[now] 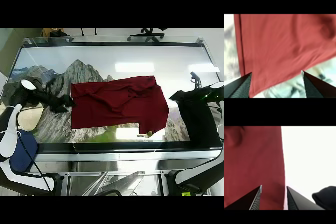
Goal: Fold the shirts.
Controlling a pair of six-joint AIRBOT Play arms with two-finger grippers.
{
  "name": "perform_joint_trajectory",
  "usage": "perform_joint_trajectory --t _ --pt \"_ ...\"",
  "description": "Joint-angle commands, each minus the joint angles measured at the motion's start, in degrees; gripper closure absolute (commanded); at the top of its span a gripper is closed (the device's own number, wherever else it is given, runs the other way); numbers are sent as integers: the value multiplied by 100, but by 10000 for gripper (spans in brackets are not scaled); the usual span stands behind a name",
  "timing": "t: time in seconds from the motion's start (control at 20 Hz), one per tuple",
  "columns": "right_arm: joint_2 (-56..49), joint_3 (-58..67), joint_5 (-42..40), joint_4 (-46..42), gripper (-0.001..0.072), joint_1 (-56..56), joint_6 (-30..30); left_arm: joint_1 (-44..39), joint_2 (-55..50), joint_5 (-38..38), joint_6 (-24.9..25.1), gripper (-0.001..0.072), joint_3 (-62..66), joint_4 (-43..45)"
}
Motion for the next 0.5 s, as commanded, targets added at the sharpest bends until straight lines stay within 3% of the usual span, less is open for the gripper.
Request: perform_joint_trajectory --t 0.0,0.45 --pt "-313 7 302 -122 349 -13 44 -20 -2 131 -48 19 -798 114" --pt "-481 7 94 -205 350 -26 26 -35 0 461 -85 20 -1445 144"
